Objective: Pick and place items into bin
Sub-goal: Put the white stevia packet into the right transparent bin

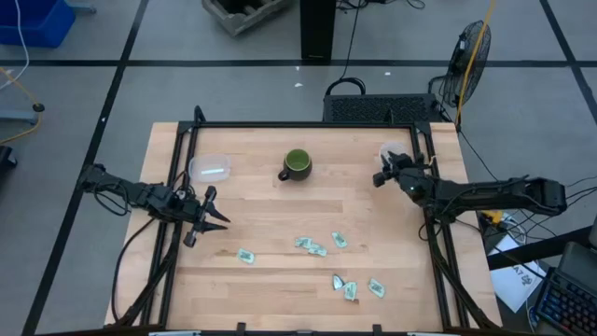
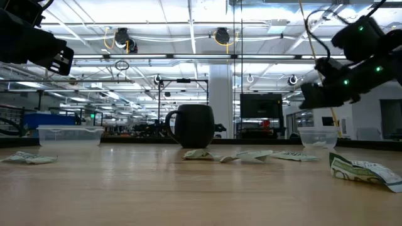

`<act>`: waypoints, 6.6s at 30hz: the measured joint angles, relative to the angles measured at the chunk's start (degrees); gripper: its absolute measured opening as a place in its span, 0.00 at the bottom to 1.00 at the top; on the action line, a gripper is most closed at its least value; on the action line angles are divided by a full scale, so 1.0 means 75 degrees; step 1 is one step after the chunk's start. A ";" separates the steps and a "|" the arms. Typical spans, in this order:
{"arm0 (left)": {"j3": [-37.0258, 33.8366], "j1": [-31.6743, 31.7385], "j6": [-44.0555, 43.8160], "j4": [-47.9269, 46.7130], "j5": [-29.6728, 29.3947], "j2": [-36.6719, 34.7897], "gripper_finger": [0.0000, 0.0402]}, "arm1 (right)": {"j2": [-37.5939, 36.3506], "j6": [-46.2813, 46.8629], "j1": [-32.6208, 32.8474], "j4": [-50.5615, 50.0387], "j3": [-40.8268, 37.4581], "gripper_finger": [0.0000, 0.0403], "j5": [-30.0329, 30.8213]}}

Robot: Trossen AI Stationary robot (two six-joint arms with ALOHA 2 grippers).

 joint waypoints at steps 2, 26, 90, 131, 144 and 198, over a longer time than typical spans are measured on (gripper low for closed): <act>0.0001 0.0001 0.0000 0.0000 0.0001 0.0000 0.24 | -0.0071 -0.0300 0.0189 0.0728 0.0000 0.32 -0.0822; 0.0001 -0.0001 0.0000 0.0000 -0.0002 -0.0002 0.24 | 0.0257 0.0589 0.4289 0.2548 0.0147 0.29 -0.5064; 0.0001 0.0001 0.0000 0.0000 0.0001 0.0000 0.24 | 0.6404 0.6087 0.8360 -0.6086 0.4869 0.29 -0.1692; -0.0001 0.0000 0.0000 0.0000 0.0001 -0.0003 0.24 | 0.4587 0.3325 0.4969 -0.4916 0.4887 0.01 -0.2176; 0.0001 0.0001 0.0000 0.0000 0.0001 -0.0003 0.24 | 0.4815 0.3242 0.5284 -0.4906 0.4808 0.40 -0.3495; 0.0001 0.0001 0.0000 0.0000 0.0001 0.0000 0.24 | 0.5008 0.2361 0.4828 -0.2422 0.3066 0.07 -0.2217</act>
